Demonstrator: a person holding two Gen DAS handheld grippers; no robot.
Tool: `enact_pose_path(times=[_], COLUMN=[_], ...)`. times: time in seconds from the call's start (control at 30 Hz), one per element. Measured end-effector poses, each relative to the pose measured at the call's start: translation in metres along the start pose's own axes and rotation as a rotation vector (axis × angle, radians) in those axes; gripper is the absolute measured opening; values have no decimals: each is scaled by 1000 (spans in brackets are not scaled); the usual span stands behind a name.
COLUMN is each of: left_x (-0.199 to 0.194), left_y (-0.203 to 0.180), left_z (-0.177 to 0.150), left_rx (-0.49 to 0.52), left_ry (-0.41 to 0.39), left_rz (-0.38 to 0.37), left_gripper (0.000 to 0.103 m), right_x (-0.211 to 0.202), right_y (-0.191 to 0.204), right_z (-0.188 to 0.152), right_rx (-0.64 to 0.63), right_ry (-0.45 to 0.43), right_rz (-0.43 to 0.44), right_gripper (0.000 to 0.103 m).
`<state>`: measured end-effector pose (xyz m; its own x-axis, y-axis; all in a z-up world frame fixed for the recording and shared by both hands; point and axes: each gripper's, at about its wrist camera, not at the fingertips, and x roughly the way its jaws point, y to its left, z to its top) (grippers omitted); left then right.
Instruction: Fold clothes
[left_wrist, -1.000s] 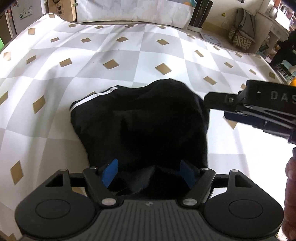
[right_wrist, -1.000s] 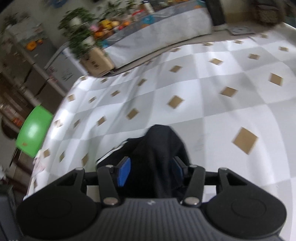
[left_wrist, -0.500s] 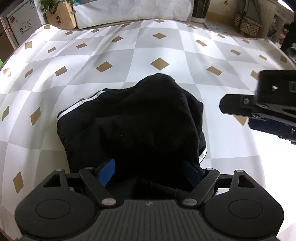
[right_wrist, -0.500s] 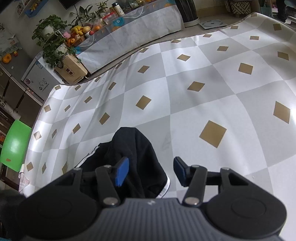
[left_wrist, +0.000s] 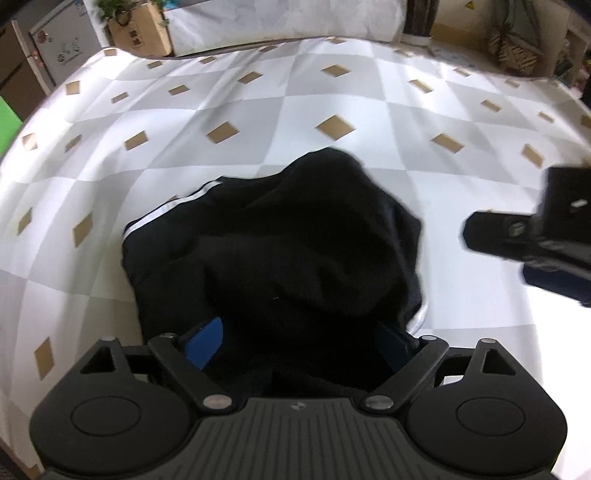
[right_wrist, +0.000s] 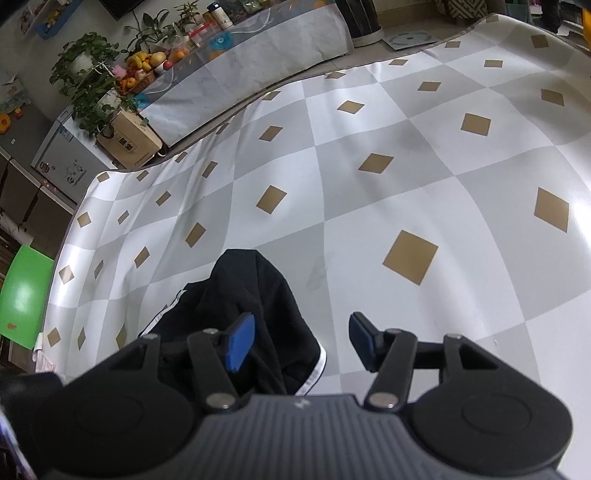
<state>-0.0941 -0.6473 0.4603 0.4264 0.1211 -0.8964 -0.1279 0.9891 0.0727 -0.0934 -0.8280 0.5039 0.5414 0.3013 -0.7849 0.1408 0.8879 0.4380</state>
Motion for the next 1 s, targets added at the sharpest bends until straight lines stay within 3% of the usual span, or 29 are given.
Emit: enact_pose_path(times=[0.13, 0.27, 0.47, 0.73, 1.0], left_x=[5, 8, 4, -2, -7], left_y=[9, 21, 31, 40, 50], left_z=[-2, -2, -4, -6, -9], left_rx=[-46, -101, -141, -140, -71], left_ry=[15, 39, 42, 50, 32], left_rz=[-39, -97, -142, -168, -140], left_gripper=[84, 48, 16, 17, 33], right_x=[1, 4, 14, 33, 52], right_y=[0, 0, 0, 5, 22], right_z=[0, -1, -6, -11, -18], right_rx=[-5, -11, -7, 27, -36], right_ry=[11, 26, 57, 112, 122], right_rz=[3, 2, 10, 104, 75], right_gripper=[55, 56, 58, 61, 71])
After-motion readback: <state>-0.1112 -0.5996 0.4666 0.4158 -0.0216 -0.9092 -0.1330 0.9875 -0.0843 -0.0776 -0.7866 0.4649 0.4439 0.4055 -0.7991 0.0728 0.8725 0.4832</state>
